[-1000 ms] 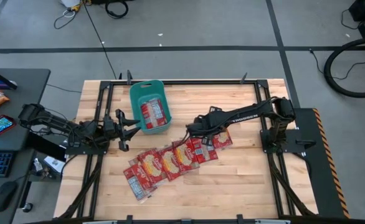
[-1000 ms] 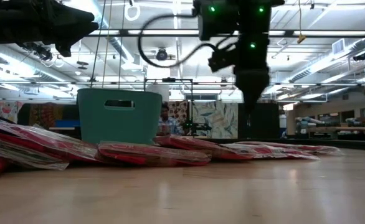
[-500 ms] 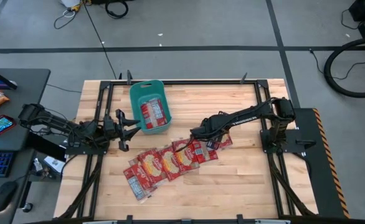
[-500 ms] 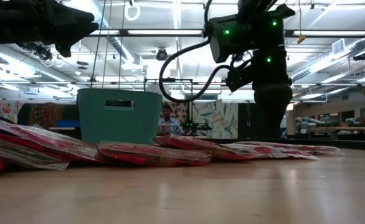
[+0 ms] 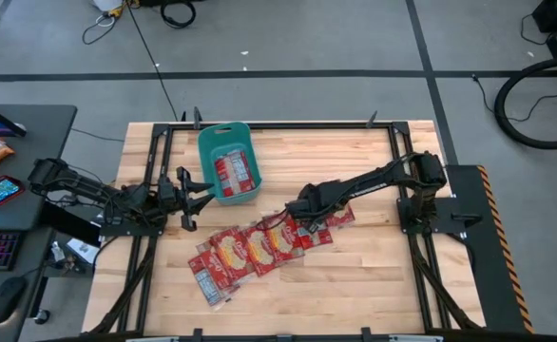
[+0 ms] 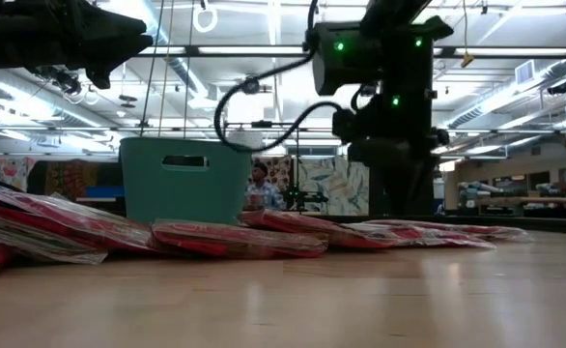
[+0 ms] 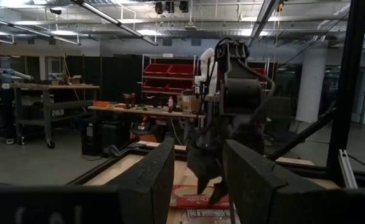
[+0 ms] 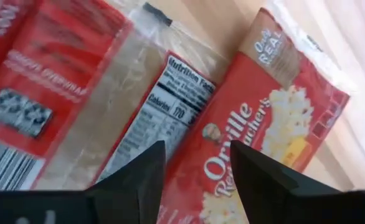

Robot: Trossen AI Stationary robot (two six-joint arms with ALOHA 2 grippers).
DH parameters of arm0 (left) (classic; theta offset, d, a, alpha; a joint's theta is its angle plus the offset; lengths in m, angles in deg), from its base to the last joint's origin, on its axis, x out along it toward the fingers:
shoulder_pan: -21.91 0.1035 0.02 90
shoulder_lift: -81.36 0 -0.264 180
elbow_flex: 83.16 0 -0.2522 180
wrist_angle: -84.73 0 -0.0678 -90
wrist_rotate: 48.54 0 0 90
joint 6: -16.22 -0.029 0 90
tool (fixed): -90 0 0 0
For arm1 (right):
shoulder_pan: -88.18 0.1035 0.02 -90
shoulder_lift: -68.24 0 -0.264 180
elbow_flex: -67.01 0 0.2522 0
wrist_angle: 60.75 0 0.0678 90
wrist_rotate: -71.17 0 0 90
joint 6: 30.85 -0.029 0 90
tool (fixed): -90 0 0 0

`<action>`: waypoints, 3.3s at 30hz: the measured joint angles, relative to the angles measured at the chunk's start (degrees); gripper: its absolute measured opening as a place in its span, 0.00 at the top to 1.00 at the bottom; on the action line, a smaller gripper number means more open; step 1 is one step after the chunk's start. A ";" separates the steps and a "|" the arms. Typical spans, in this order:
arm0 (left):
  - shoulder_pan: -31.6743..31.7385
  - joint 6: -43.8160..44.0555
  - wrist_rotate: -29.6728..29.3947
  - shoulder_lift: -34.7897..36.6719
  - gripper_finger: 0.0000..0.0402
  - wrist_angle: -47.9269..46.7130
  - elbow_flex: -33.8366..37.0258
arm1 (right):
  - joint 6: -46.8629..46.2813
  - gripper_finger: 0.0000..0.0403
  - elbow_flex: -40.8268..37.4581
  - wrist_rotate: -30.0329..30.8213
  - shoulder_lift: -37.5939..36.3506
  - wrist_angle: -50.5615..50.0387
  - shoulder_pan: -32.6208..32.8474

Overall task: Sort popcorn bags into baskets
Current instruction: Put the red popcorn bag into the green bin

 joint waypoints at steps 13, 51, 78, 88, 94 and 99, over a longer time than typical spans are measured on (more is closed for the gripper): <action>0.00 0.02 0.00 0.00 0.64 0.01 0.00 | 1.24 0.60 0.26 0.85 5.53 -2.03 0.41; 0.00 0.07 0.00 0.00 0.64 -0.04 0.00 | 24.86 0.99 16.49 24.40 5.47 -16.98 4.63; 0.01 -0.48 -0.01 0.00 0.64 -0.05 0.00 | 110.81 0.99 17.92 40.52 5.40 29.67 -9.64; 0.01 -0.55 -0.02 0.00 0.64 -0.03 0.00 | 147.12 0.99 17.92 16.41 5.40 39.79 -9.36; 0.00 -0.66 -0.02 0.00 0.64 -0.03 0.00 | 151.44 0.99 17.92 11.93 5.40 42.43 -9.41; 0.02 -0.65 -0.02 0.00 0.64 0.00 0.00 | 154.08 0.99 17.92 10.88 5.40 42.77 -9.53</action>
